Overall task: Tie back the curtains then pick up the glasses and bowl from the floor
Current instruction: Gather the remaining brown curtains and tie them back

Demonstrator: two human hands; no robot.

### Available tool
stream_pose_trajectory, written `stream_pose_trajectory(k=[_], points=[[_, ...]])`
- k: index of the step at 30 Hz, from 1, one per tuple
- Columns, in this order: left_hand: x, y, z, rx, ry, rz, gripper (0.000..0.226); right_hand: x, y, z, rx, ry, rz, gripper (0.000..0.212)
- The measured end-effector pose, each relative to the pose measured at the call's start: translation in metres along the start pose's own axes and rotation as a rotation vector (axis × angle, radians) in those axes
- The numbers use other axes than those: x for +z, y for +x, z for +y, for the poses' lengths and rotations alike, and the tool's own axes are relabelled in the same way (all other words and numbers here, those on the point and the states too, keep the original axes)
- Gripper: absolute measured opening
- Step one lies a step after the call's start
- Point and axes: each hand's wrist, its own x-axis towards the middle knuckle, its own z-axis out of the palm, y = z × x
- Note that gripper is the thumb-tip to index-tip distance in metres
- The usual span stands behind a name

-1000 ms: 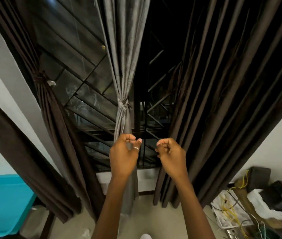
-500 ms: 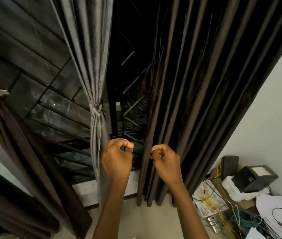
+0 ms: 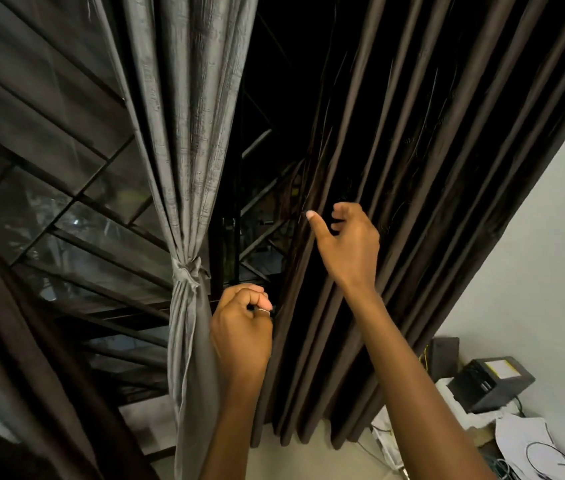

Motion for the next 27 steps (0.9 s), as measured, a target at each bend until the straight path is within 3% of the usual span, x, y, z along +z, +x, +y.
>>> stream_pose_trajectory(k=[4,10,14,18,21,24,27], points=[[0.012,0.006,0.0,0.013,0.003,0.014,0.032,0.014,0.015,-0.009,-0.028,-0.063,-0.008,0.062],[0.024,0.013,0.009,-0.05,-0.032,0.048,0.035,0.023,0.017,0.01,-0.097,-0.028,0.0,0.022],[0.036,0.016,0.032,-0.01,-0.024,0.042,0.011,0.019,0.011,0.021,-0.169,0.016,-0.029,0.012],[0.059,0.028,0.067,0.116,0.069,0.03,0.04,0.008,0.004,0.03,-0.232,0.088,-0.075,0.01],[0.075,0.039,0.095,0.197,0.206,0.057,0.056,0.002,0.0,0.032,-0.246,0.113,-0.126,0.023],[0.087,0.045,0.116,0.264,0.37,0.084,0.049,-0.002,-0.006,0.034,-0.269,0.172,-0.152,0.029],[0.092,0.049,0.132,0.258,0.504,0.147,0.045,-0.008,-0.008,0.038,-0.287,0.195,-0.166,0.016]])
